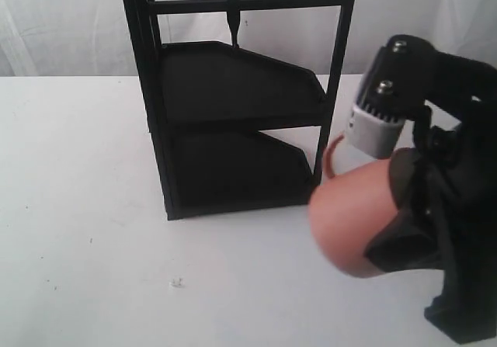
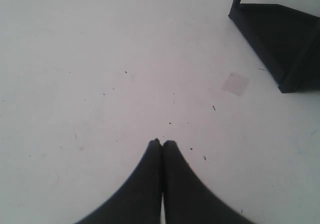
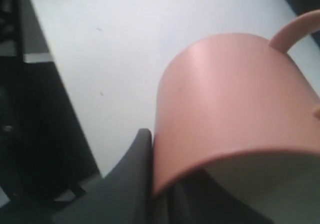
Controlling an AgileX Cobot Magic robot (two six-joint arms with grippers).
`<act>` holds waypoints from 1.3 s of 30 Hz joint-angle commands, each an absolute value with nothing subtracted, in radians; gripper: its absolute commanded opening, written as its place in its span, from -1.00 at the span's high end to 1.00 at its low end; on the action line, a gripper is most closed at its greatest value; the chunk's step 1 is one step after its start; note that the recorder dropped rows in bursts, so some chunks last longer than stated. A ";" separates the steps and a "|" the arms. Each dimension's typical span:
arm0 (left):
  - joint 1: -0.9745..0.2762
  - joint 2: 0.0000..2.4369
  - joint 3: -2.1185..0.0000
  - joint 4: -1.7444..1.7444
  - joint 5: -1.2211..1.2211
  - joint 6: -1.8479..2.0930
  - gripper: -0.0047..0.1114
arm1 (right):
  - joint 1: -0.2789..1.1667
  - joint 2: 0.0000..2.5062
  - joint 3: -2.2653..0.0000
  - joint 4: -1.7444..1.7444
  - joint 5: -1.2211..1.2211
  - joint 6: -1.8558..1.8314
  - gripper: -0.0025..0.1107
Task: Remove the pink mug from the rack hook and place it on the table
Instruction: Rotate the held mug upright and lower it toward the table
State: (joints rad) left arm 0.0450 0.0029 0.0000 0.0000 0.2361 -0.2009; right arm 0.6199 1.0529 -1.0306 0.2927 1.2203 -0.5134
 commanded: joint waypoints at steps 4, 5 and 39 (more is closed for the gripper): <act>0.038 0.000 0.000 0.000 0.233 -0.201 0.92 | 0.621 1.014 -1.037 0.107 1.221 -0.198 0.96; 0.038 0.000 0.000 0.000 0.233 -0.201 0.92 | 0.621 1.016 -1.037 0.112 1.221 -0.189 0.96; 0.038 0.000 0.000 0.000 0.233 -0.201 0.92 | 0.789 1.471 -1.255 0.054 1.221 -0.366 0.96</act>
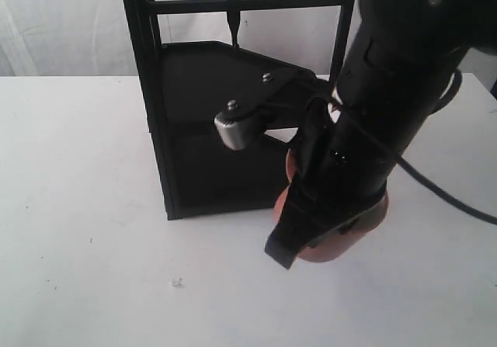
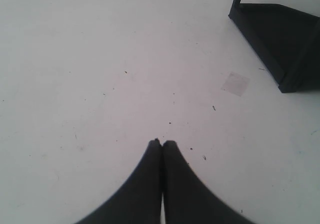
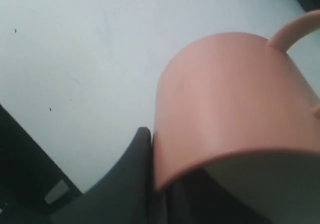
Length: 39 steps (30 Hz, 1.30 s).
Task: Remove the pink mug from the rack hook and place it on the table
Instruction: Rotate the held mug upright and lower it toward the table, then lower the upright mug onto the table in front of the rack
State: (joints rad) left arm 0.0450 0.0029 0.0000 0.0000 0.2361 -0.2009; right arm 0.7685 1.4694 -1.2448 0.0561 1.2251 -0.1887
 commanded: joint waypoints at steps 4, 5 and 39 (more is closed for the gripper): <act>0.038 0.000 0.000 0.000 0.233 -0.201 0.92 | 0.791 1.468 -1.255 0.062 1.221 -0.544 0.96; 0.038 0.000 0.000 0.000 0.233 -0.201 0.92 | 0.791 1.468 -1.255 0.064 1.221 -0.544 0.96; 0.038 0.000 0.000 0.000 0.233 -0.201 0.92 | 0.791 1.626 -1.266 0.034 1.172 -0.416 0.96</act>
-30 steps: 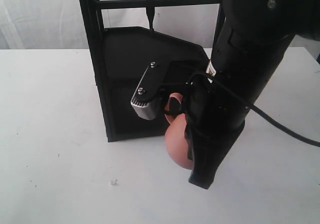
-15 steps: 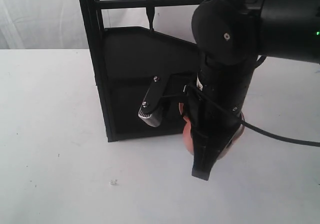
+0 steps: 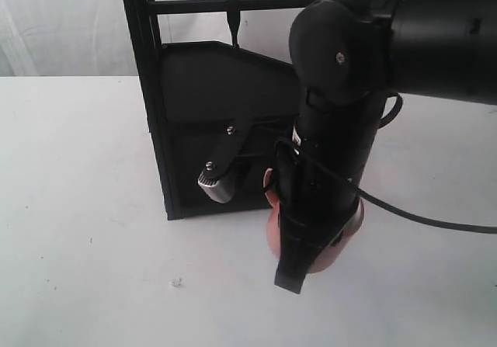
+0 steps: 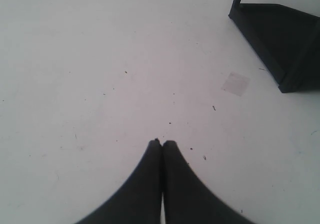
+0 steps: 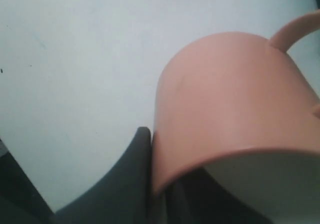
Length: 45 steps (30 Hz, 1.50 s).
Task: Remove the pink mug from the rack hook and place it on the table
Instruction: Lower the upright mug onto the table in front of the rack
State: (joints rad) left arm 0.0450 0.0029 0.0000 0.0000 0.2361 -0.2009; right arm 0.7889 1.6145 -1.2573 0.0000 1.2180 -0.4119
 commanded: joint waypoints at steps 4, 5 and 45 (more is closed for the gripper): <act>0.038 0.000 0.000 0.000 0.233 -0.201 0.92 | 0.791 1.644 -1.266 0.209 1.177 -0.255 0.96; 0.038 0.000 0.000 0.000 0.233 -0.201 0.92 | 0.791 1.644 -1.266 0.253 1.182 -0.265 0.96; 0.038 0.000 0.000 0.000 0.233 -0.201 0.92 | 0.789 1.666 -1.266 -0.058 1.099 -0.216 0.96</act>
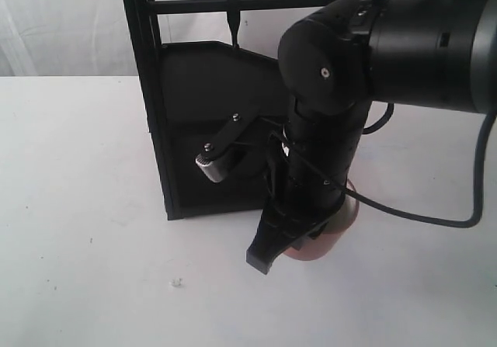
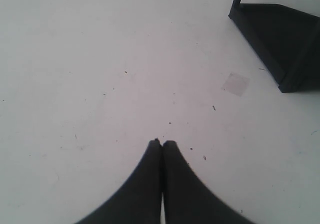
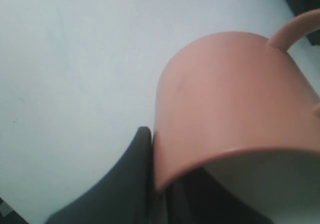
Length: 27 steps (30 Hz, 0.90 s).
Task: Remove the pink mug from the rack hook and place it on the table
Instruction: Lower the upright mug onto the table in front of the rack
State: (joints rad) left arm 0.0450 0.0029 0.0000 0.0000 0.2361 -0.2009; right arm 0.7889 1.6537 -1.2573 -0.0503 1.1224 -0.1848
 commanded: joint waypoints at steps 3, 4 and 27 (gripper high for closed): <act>0.038 0.000 0.000 0.000 0.233 -0.201 0.92 | 0.789 1.677 -1.266 -0.035 1.104 -0.227 0.96; 0.038 0.000 0.000 0.000 0.233 -0.201 0.92 | 0.789 1.685 -1.266 -0.035 1.104 -0.236 0.96; 0.038 0.000 0.000 0.000 0.233 -0.201 0.92 | 0.789 1.738 -1.266 0.000 1.034 -0.293 0.95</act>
State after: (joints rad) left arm 0.0450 0.0029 0.0000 0.0000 0.2361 -0.2009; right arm 0.7889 1.7433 -1.2573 0.0000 1.0574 -0.2761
